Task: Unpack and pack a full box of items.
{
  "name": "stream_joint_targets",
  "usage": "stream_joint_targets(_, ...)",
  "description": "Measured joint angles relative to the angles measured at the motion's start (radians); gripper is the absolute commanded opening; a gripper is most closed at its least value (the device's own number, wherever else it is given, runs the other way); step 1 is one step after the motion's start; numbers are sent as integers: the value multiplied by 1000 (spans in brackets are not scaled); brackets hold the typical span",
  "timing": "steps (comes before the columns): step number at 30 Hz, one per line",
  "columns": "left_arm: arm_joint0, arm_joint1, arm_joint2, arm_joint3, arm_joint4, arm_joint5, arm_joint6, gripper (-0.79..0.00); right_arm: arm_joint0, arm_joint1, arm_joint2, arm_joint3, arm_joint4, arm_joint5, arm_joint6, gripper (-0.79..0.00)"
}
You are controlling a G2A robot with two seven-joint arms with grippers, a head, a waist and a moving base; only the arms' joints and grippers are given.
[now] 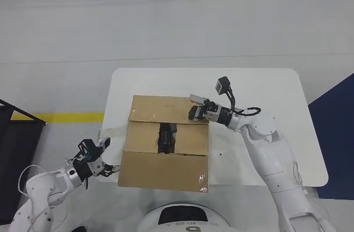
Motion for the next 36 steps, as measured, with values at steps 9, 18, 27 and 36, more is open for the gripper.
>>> stream_joint_targets(9, -56, 1, -3, -20, -304, 27, -139, 0, -61, 13, 33, -47, 21, -27, -31, 0)
stream_joint_targets(18, -130, -9, 98, -18, -303, 200, -221, 0, -242, 13, 177, -151, 361, -287, -137, 0)
stream_joint_targets(27, -193, -15, 159, 28, -322, 286, -248, 0, -276, 29, 176, -198, 359, -235, 37, 0)
stream_joint_targets(36, -202, -12, 136, 40, -398, 283, -253, 0, -144, 37, 65, -131, 112, 24, -32, 0)
